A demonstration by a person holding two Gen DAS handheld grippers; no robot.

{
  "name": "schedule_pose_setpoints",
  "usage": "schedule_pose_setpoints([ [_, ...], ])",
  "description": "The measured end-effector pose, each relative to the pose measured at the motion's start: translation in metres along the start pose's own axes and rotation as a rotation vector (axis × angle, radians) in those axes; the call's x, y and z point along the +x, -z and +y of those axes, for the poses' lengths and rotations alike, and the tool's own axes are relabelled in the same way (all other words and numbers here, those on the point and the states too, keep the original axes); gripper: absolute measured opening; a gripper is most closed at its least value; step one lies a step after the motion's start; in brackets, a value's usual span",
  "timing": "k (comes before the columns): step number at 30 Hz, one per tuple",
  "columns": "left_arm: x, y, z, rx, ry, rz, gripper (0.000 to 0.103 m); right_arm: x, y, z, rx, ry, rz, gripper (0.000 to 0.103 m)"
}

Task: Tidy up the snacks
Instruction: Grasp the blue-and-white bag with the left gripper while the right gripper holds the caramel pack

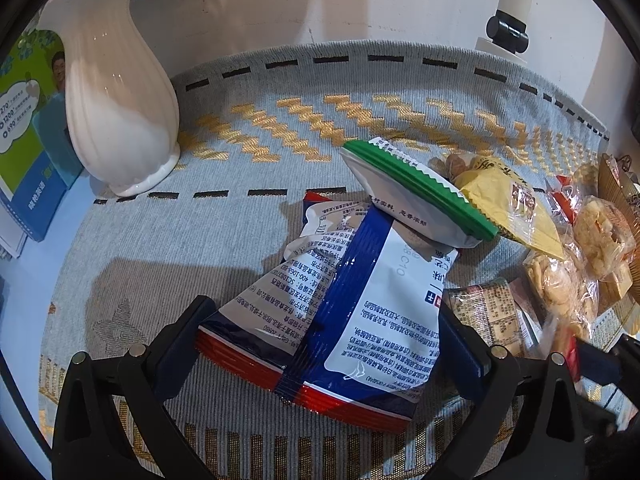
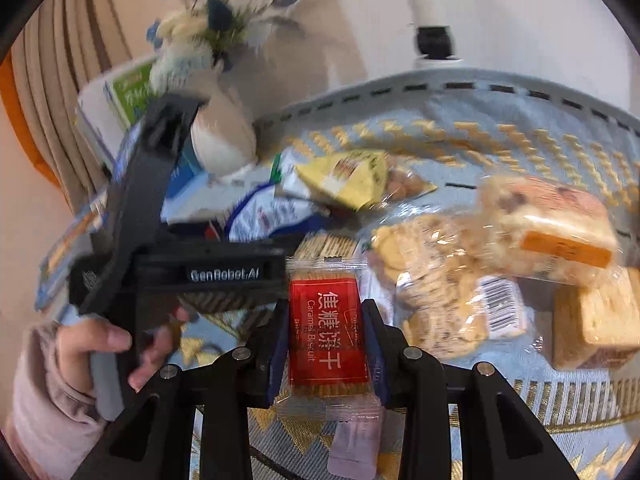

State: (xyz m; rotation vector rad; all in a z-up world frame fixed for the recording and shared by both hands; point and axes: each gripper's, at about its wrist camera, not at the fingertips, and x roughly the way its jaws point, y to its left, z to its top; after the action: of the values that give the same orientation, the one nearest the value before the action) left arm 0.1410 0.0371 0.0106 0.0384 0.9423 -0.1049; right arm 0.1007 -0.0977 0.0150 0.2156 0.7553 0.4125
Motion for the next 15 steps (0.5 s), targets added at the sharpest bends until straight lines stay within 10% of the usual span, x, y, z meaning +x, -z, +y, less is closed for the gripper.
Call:
schedule_pose_setpoints([
  [15, -0.001, 0.0, -0.002, 0.004, 0.001, 0.002, 0.103, -0.026, 0.012, -0.015, 0.094, -0.039, -0.064, 0.034],
])
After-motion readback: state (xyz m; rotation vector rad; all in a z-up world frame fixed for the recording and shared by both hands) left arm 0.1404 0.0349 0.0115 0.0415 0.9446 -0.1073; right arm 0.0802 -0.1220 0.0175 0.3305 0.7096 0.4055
